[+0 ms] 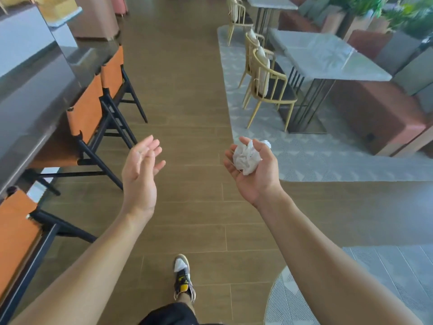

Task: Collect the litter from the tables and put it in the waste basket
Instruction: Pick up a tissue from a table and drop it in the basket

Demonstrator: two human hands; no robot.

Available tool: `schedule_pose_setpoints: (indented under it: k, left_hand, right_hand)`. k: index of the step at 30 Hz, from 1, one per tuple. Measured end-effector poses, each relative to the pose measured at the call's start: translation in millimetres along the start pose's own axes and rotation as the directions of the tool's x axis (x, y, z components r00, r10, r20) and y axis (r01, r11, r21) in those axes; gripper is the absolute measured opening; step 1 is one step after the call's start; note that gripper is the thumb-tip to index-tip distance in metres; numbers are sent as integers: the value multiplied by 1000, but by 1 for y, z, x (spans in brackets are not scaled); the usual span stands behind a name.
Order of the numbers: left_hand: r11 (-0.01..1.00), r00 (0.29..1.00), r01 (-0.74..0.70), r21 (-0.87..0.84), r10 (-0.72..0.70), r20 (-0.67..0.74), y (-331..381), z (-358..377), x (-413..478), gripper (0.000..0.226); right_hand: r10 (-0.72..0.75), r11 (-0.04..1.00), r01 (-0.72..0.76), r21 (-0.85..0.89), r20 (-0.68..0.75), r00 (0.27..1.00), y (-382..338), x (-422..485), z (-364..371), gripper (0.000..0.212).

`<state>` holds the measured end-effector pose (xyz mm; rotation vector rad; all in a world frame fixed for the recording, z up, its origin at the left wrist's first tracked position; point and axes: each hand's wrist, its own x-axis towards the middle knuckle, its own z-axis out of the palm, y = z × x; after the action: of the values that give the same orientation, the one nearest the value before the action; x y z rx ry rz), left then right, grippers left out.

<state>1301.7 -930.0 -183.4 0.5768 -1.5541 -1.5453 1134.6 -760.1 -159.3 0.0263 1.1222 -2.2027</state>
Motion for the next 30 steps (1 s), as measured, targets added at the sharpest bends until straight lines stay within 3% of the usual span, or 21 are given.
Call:
schedule_pose_setpoints:
  k: [15,30]
  left_hand:
    - [1000,993,15,-4,-14,120,-69,30,327,34]
    - [999,999,9,48,-10,36,-176,132,663,30]
  right_hand:
    - [-25,998,26,51,-12,1000,-10,299,143,22]
    - [60,997,-62,45,52,997,-76,666,236,21]
